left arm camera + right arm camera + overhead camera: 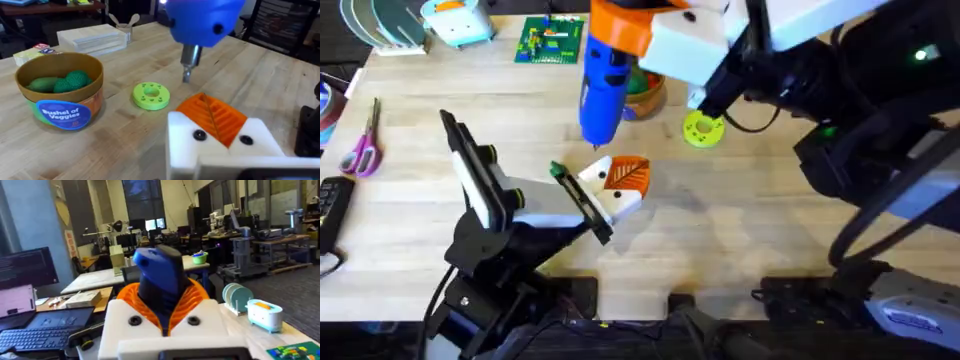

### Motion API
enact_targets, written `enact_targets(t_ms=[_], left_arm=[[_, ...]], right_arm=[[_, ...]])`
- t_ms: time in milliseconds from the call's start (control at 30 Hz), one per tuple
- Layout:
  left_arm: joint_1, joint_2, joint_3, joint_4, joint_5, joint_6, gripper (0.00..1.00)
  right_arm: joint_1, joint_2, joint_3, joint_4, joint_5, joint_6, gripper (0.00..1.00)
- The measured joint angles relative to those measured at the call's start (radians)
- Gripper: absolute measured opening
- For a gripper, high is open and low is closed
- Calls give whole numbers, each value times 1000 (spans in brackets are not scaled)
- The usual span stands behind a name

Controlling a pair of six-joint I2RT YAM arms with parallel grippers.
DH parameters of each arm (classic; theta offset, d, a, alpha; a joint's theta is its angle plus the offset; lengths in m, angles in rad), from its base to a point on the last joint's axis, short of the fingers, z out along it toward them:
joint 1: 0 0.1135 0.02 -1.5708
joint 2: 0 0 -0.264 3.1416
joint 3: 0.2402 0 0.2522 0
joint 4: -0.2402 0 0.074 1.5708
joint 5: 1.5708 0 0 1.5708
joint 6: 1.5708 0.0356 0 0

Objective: Pick up the gripper from the table and insert it into the empty holder that is missing its gripper. Then pick up a screw, insert it into the mounting hole, and use the screwdriver to tighten it. Finally, clean up the table by picking up the vegetable and placing it into the bucket.

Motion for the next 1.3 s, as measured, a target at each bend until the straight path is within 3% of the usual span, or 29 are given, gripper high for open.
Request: enact_targets(t_ms=[200,500,700,1300], left_arm=[[0,0,0,0,0,0,6],[0,0,0,0,0,0,6],[0,0,0,0,0,0,6],[0,0,0,0,0,0,6]], right_arm=[[-40,0,0,-6,-35,-2,23],[15,0,0,-105,-94,-28,23],[23,0,0,-107,-106,-116,23],[56,0,0,-107,-124,-169,23]])
